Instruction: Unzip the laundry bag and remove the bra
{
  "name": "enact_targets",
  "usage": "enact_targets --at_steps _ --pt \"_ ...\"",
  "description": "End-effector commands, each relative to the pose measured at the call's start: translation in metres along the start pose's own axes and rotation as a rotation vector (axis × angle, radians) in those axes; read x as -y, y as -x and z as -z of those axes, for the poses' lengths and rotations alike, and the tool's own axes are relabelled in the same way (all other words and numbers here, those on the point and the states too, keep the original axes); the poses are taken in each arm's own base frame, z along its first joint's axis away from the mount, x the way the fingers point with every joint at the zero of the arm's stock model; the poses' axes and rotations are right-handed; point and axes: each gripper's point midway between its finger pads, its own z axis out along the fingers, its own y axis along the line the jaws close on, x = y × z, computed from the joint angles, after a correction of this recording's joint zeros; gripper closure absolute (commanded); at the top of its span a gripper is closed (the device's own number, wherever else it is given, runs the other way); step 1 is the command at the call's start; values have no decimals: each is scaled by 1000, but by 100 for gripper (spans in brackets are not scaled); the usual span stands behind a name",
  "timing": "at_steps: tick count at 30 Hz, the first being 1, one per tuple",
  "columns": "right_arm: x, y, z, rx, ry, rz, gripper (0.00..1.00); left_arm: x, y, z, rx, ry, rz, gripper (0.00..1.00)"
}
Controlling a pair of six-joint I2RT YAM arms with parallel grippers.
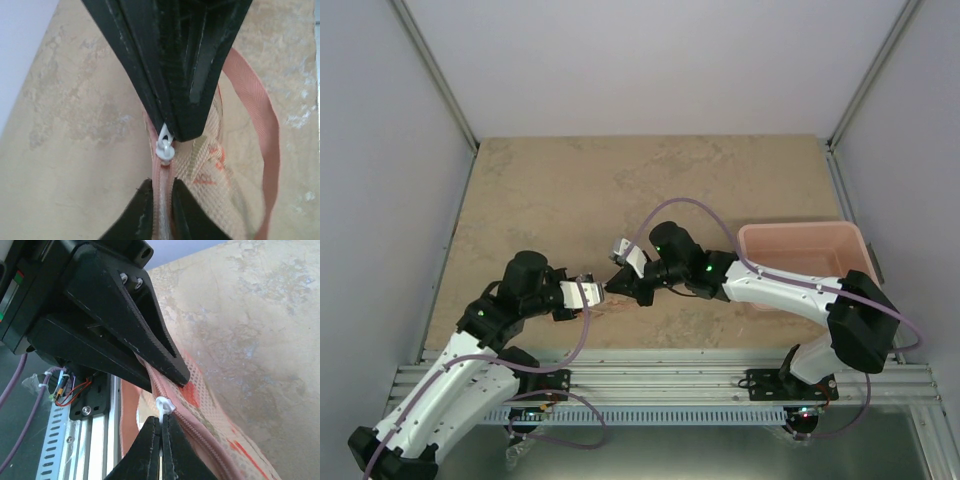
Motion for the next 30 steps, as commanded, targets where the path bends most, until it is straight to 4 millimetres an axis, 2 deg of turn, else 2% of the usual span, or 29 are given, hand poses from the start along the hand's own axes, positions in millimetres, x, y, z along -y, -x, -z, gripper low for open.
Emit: enact_targets --at_steps 1,2,7,11,17,21,24,30 --pt "-4 20 10 49 6 37 99 7 -4 0 -12 -26 -25 97" --pt "-1 20 13 52 -4 28 100 8 -5 0 -13 -28 -24 100" --pt "23 14 34 64 -75 -39 100 6 -8 1 -24 -5 -27 100" --pt "45 -2 53 37 -141 -88 100 1 -12 0 -38 29 -26 100" --pt "83 -24 96 34 -275 -169 100 0 -17 0 -58 53 -28 100" --pt "93 -33 117 46 -324 -195 100 0 -22 0 -72 61 -24 100" --pt "95 -42 118 38 -319 -212 100 -2 -27 0 -98 80 -19 100" --pt "85 -44 101 33 -237 -223 100 -1 -47 -1 -181 90 -26 100"
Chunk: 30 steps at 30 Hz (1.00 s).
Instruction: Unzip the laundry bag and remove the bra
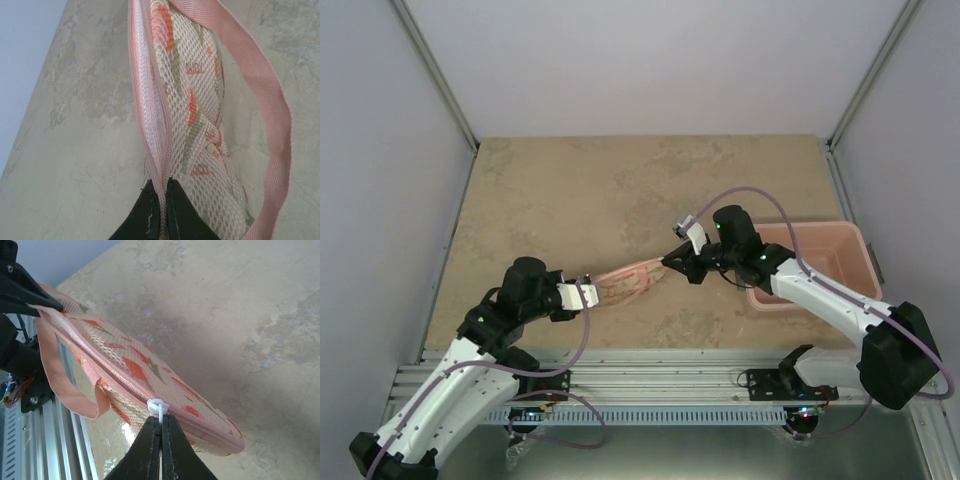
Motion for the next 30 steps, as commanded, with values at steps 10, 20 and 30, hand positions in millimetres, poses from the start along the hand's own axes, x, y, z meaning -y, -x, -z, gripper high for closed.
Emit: enact_targets --at_steps 10,20,30 --pt "-69 27 -35 25 177 68 99 10 65 45 190 -225 97 14" --pt "-129 56 -52 53 289 131 99 -5 77 25 242 -202 332 18" --pt "-131 58 -56 57 283 129 99 -3 61 9 170 -178 356 62"
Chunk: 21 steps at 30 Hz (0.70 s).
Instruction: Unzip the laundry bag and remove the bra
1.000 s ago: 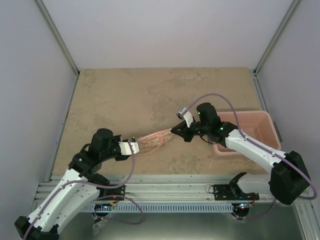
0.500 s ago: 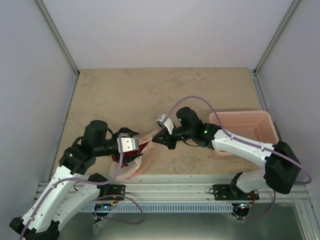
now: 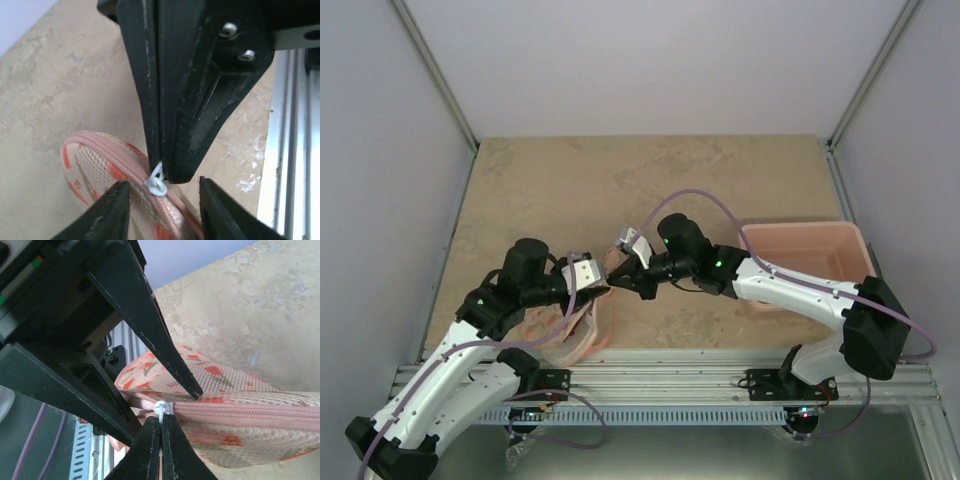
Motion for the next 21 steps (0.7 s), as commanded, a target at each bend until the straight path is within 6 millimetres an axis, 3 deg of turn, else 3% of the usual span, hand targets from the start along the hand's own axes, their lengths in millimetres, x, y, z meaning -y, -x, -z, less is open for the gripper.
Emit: enact_targets --at_steps 1,10,15,21 --pt "-4 16 1 45 -4 19 100 -1 -8 -5 -10 16 3 67" --pt "10 15 8 40 -66 7 100 5 -23 -7 -58 -5 -34 99" --pt "22 14 21 55 -102 -13 100 8 -24 -6 -62 -19 -56 100" --pt "59 -3 49 53 -187 -72 99 10 -31 -4 -95 -25 -124 100"
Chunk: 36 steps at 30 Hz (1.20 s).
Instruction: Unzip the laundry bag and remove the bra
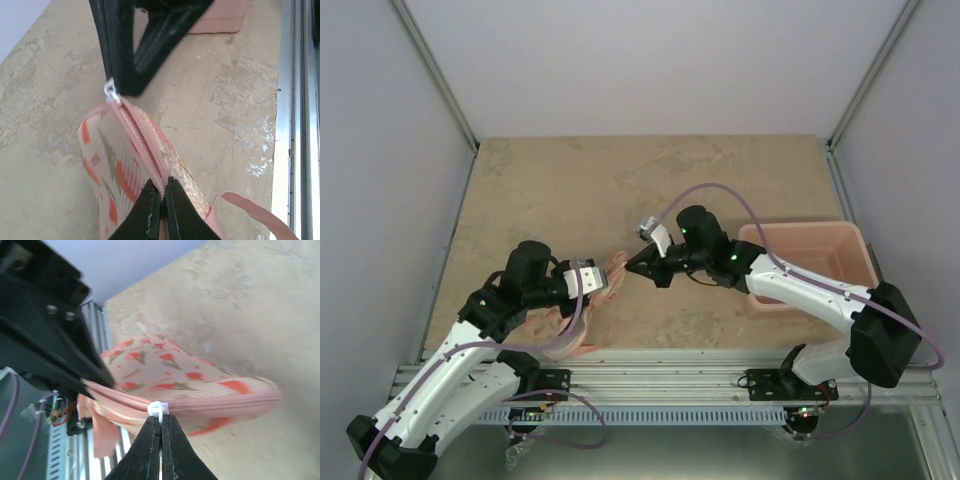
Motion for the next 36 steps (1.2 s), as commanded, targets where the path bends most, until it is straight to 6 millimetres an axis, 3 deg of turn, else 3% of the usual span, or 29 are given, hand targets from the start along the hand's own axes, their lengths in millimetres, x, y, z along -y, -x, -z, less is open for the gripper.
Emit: enact_targets --at_steps 1,5,9,17,21,26,33,36 --pt "29 2 26 43 -83 -19 99 12 -15 2 -56 -43 -45 100" --pt "55 -16 35 7 -136 -42 99 15 -3 9 -22 -63 -87 100" --pt "94 -45 45 -10 -183 -147 99 1 15 17 14 1 -111 100" --pt "126 -94 36 -95 -273 -248 100 20 14 26 32 -66 -259 100" --pt "137 -109 34 -132 -326 -268 100 17 17 27 43 -46 -263 100" --pt "128 -119 21 -153 -290 -240 100 15 34 32 113 -34 -232 100" --pt "74 -96 -2 -64 -18 -87 100 22 54 43 221 -32 -314 100" --pt "87 -104 -4 -81 -80 -93 100 29 53 45 222 -64 -360 100"
